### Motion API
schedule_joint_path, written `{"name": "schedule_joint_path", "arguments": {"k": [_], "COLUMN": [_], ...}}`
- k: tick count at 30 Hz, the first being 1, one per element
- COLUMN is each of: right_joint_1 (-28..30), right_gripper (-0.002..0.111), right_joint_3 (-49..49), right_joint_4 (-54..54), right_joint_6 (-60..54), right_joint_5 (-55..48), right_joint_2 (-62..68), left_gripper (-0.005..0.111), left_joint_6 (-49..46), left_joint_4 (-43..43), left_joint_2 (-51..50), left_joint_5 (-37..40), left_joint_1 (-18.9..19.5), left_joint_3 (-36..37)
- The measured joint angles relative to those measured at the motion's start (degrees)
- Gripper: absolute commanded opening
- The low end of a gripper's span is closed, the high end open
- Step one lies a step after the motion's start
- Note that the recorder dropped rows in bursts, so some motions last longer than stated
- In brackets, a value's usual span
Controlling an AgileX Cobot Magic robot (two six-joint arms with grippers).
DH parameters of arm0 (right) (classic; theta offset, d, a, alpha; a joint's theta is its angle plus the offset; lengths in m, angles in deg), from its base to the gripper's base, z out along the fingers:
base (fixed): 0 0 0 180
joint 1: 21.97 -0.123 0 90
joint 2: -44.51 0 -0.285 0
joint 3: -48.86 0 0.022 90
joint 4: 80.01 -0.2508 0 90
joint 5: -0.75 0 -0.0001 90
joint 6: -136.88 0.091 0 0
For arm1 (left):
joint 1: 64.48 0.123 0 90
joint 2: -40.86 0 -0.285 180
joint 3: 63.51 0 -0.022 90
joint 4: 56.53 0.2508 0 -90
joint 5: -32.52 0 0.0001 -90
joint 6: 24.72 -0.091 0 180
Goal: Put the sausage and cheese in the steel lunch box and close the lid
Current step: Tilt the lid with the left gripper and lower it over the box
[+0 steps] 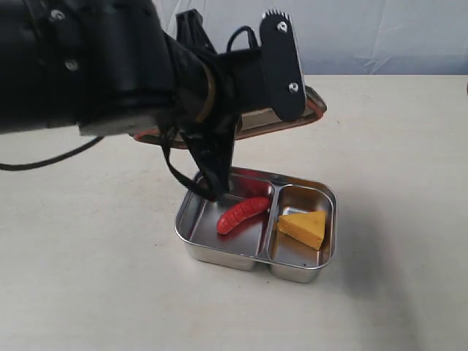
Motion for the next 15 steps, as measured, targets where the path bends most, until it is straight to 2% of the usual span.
{"name": "schedule_joint_path", "arguments": {"k": [4,10,15], "right_joint_1": [0.00,0.00,0.00], "right_gripper": [0.040,0.040,0.040], "right_joint_3": [0.00,0.00,0.00], "right_joint_4": [0.09,0.80,1.02], "right_joint_6": [0.00,0.00,0.09], "right_joint_5": [-0.27,-0.50,-0.50], "right_joint_2": [0.00,0.00,0.00], "left_gripper": [0.000,0.000,0.000], "left_joint_6": [1.75,12.61,14.51], "left_joint_4": [4.51,20.10,22.40], "left_joint_2": [-3.25,-9.37,-13.40], "left_joint_5": [1.56,8.12,12.12], "left_joint_1": [-4.10,-9.51,-11.94], "left_joint_3": [0.00,0.04,0.04]}}
